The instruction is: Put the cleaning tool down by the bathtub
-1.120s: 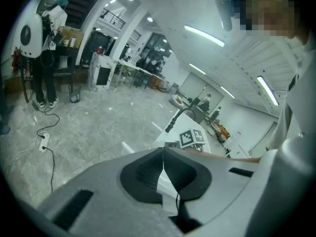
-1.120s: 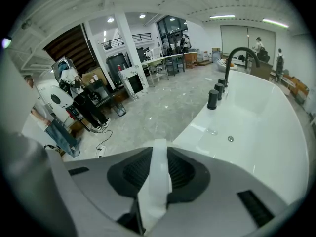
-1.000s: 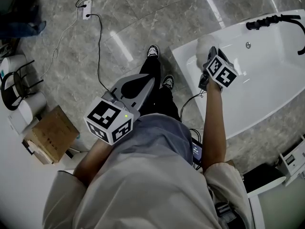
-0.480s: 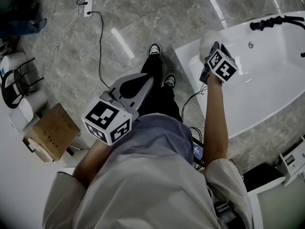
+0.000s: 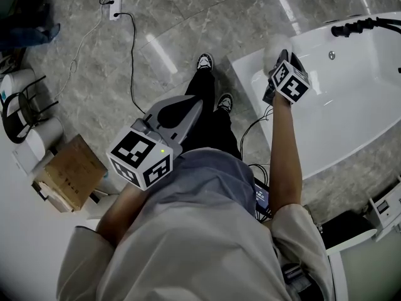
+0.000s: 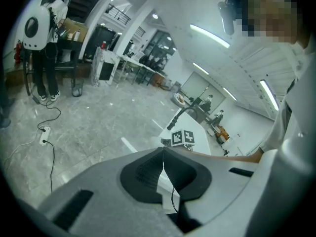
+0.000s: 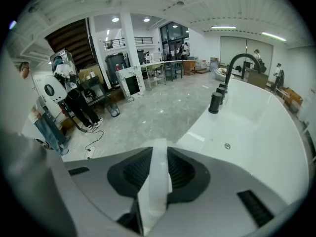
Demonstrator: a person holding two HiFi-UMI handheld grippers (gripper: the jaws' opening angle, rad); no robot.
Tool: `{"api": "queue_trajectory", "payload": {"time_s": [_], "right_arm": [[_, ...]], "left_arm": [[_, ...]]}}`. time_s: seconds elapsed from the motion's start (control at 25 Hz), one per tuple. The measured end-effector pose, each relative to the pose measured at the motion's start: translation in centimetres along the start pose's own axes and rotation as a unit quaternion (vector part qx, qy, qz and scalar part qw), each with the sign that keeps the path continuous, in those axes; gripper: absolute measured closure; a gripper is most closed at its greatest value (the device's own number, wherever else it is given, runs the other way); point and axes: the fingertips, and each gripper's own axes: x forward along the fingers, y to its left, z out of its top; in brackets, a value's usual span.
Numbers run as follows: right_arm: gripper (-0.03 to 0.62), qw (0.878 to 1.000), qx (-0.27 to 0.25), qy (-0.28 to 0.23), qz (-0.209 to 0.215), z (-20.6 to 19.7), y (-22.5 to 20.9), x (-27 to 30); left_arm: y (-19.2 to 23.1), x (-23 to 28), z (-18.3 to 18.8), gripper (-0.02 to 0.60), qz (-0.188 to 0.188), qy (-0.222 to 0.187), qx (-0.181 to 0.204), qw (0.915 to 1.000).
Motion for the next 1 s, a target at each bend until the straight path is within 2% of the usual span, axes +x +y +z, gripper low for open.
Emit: {"api": "queue_trajectory", "payload": {"time_s": [0.2,1.0], "right_arm": [[0.510,1.000,-0.007,0.004,-0.013,-0.7,-0.1,0.1],[0.508,0.999,-0.001,0.043,0.012,-3.4,0.6,0.0]], "left_arm": [[0.2,-0.2,-0.1,0.572,-0.002,0.001,-0.002,1.0000],[0.5,-1.0,-0.6,0.572,-0.006,-0.003,-0.009,0.9999]]}}
